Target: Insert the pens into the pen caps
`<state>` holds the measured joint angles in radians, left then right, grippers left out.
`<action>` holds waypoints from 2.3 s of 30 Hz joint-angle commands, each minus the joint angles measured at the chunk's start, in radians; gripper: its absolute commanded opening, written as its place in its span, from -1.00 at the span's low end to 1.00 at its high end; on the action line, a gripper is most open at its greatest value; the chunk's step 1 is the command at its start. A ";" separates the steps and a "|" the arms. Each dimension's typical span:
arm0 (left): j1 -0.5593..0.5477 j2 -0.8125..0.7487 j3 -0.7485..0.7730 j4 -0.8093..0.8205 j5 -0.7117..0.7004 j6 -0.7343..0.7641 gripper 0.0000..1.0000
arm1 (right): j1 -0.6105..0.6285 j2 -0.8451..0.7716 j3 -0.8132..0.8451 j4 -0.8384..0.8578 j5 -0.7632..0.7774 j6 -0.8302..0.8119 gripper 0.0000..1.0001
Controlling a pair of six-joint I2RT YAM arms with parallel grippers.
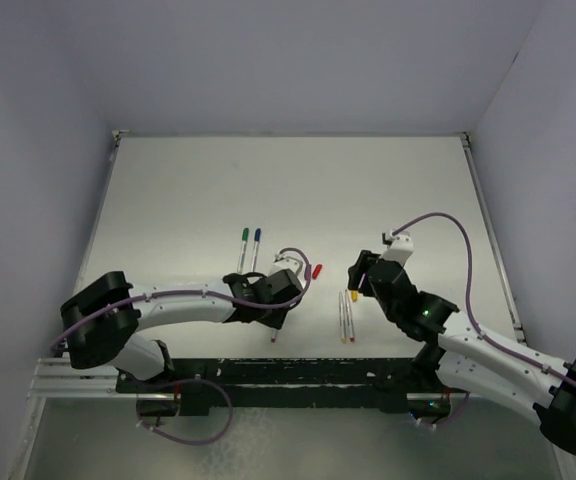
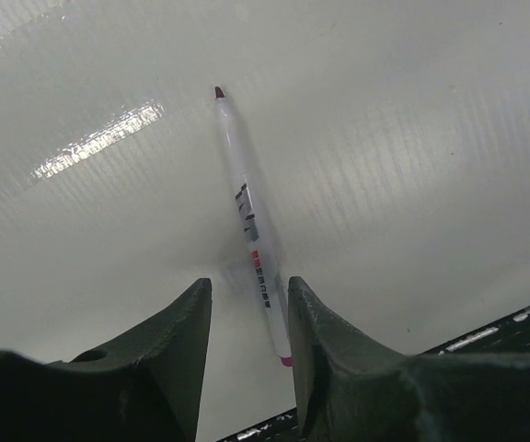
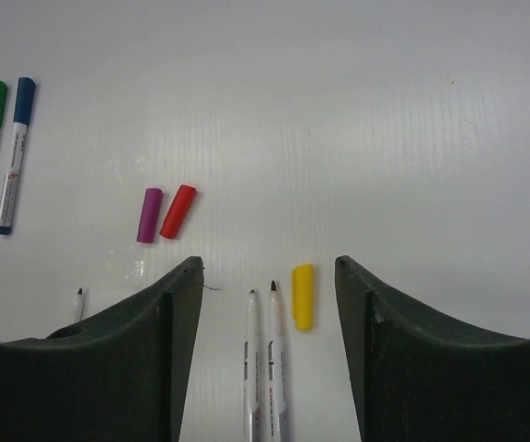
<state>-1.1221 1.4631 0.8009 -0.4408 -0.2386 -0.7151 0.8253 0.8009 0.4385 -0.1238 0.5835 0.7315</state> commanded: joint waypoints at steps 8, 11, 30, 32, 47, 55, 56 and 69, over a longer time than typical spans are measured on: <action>-0.007 0.051 0.070 0.001 -0.053 -0.023 -0.16 | -0.001 -0.018 -0.020 0.061 -0.005 0.001 0.21; -0.007 0.065 0.076 -0.002 -0.052 -0.023 -0.15 | -0.002 -0.008 -0.020 0.069 -0.009 -0.001 0.20; 0.003 0.145 0.081 -0.128 -0.076 -0.028 -0.22 | -0.001 0.008 -0.026 0.092 -0.021 0.002 0.20; 0.015 0.145 0.067 -0.127 -0.063 -0.025 -0.22 | -0.001 0.006 -0.029 0.092 -0.019 0.005 0.20; 0.080 0.182 0.037 -0.145 -0.017 0.022 -0.38 | -0.002 0.010 -0.032 0.097 -0.013 0.018 0.21; 0.081 0.200 -0.002 -0.148 0.032 0.005 -0.47 | -0.002 0.018 -0.032 0.101 -0.008 0.019 0.21; 0.081 0.200 -0.004 -0.155 0.035 0.002 -0.51 | -0.001 0.020 -0.033 0.102 -0.007 0.019 0.21; 0.061 0.176 -0.072 -0.176 0.106 -0.020 -1.00 | -0.001 0.056 -0.001 0.122 -0.014 -0.011 0.20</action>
<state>-1.0496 1.5845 0.8391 -0.5171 -0.2356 -0.7185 0.8253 0.8352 0.4034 -0.0422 0.5568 0.7338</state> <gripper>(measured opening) 0.029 0.605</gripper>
